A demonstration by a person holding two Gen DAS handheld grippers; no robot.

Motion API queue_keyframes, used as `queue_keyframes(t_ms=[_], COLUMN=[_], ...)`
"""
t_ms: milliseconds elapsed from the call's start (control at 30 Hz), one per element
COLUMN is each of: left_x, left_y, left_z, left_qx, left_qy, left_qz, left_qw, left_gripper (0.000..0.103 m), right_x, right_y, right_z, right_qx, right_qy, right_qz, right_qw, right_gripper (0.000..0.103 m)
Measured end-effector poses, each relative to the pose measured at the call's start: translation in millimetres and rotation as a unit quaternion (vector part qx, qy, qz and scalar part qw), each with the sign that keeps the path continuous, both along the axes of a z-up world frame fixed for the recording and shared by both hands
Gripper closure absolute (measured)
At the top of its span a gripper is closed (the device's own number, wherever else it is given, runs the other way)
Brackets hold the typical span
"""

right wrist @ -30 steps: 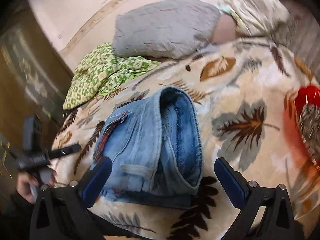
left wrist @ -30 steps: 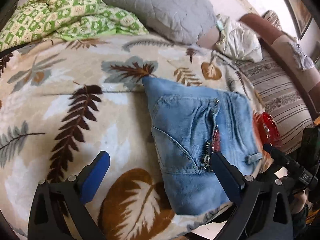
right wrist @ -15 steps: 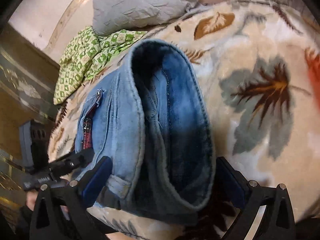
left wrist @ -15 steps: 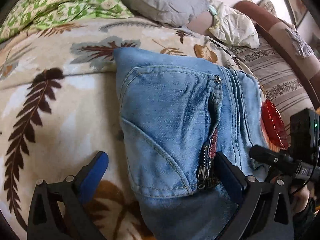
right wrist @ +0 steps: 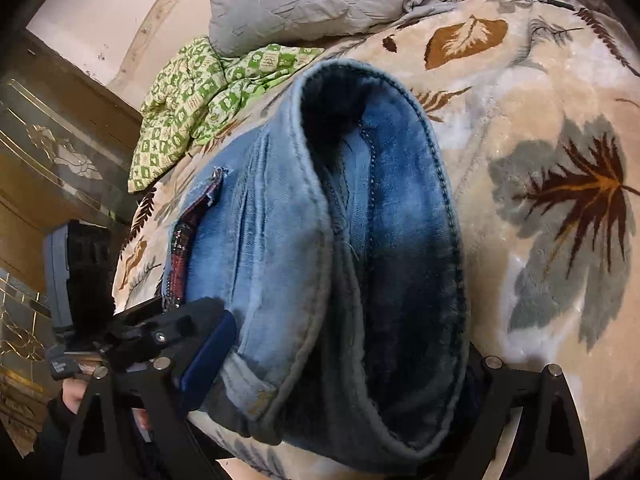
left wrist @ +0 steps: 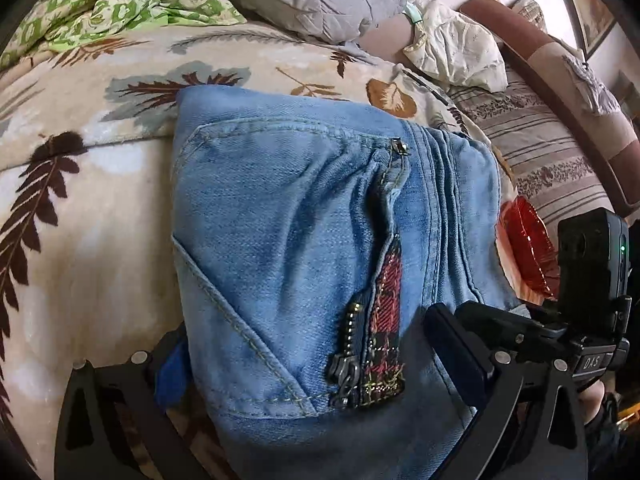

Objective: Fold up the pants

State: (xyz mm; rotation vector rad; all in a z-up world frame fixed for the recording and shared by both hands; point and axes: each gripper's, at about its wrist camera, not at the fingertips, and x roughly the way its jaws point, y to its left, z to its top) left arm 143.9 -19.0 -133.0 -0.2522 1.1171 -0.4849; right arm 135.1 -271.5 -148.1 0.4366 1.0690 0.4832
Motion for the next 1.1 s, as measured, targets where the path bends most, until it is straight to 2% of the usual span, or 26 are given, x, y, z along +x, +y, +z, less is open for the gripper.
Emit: queue_keyframes(t_ms=[100, 233, 300, 367, 500, 533, 567, 600, 633, 667, 733, 833, 900, 967, 1067, 1100], left_x=[0.1, -6.6, -7.5, -5.4, -8.1, -8.1, -9.0, -11.8, -16.4, -18.4, -19.1, -15.2, -9.4, -0.1, 30.0, 43.6], left_y=[4.1, 17.0, 22.5, 23.8, 22.0, 20.7, 18.8, 15.1, 9.9, 4.7, 0.8, 15.4, 21.1, 29.7, 43.0, 44.4], left_z=[4.0, 14.6, 11.6, -0.2, -0.7, -0.3, 1.7, 7.0, 15.2, 19.6, 28.3, 49.1, 74.1, 86.6, 83.8, 72.2], left_qx=[-0.001, -0.005, -0.007, -0.010, -0.004, -0.001, -0.001, -0.006, 0.014, 0.026, 0.041, -0.002, -0.004, -0.012, -0.017, -0.005], left_qy=[0.013, -0.007, -0.002, 0.019, -0.003, -0.004, -0.009, -0.020, -0.042, -0.052, -0.060, -0.082, -0.128, -0.154, -0.160, -0.150], left_qz=[-0.002, 0.009, 0.011, 0.005, 0.008, 0.009, 0.004, -0.012, -0.021, -0.028, -0.034, -0.012, -0.008, 0.003, 0.018, 0.020], left_qw=[0.9999, 0.9999, 0.9999, 0.9998, 1.0000, 1.0000, 0.9999, 0.9997, 0.9988, 0.9979, 0.9967, 0.9965, 0.9917, 0.9880, 0.9868, 0.9885], left_gripper=[0.000, 0.000, 0.000, 0.000, 0.000, 0.008, 0.026, 0.046, 0.052, 0.057, 0.062, 0.065, 0.065, 0.065, 0.065, 0.064], right_x=[0.9, 1.9, 3.8, 6.6, 8.0, 7.8, 7.4, 6.4, 4.6, 2.9, -1.5, 0.4, 6.6, 19.8, 49.0, 63.8], right_y=[0.3, -5.7, -8.9, -8.0, 6.2, 10.2, 13.6, 14.9, 13.3, 11.7, 8.3, 5.6, 10.2, 16.8, 29.1, 34.3], right_z=[3.4, 5.4, 5.6, 2.5, 2.0, 2.2, 2.6, 3.7, 5.8, 9.4, 18.7, 35.9, 53.4, 71.5, 87.8, 82.8], right_qx=[-0.004, 0.012, 0.021, 0.016, -0.009, -0.017, -0.027, -0.031, -0.034, -0.030, -0.009, 0.004, 0.011, 0.006, 0.004, -0.004], right_qy=[0.001, 0.002, 0.008, 0.018, 0.015, 0.011, 0.007, 0.003, -0.001, -0.007, -0.029, -0.053, -0.080, -0.110, -0.151, -0.145], right_qz=[0.005, 0.001, 0.000, 0.003, 0.010, 0.017, 0.023, 0.021, 0.013, 0.010, 0.011, 0.007, 0.017, 0.021, 0.013, 0.010], right_qw=[1.000, 1.000, 1.000, 1.000, 1.000, 1.000, 0.999, 0.999, 0.999, 0.999, 0.999, 0.999, 0.997, 0.994, 0.989, 0.989], right_gripper=[0.009, 0.011, 0.011, 0.010, 0.001, 0.000, 0.000, 0.005, 0.019, 0.028, 0.059, 0.064, 0.064, 0.064, 0.064, 0.064])
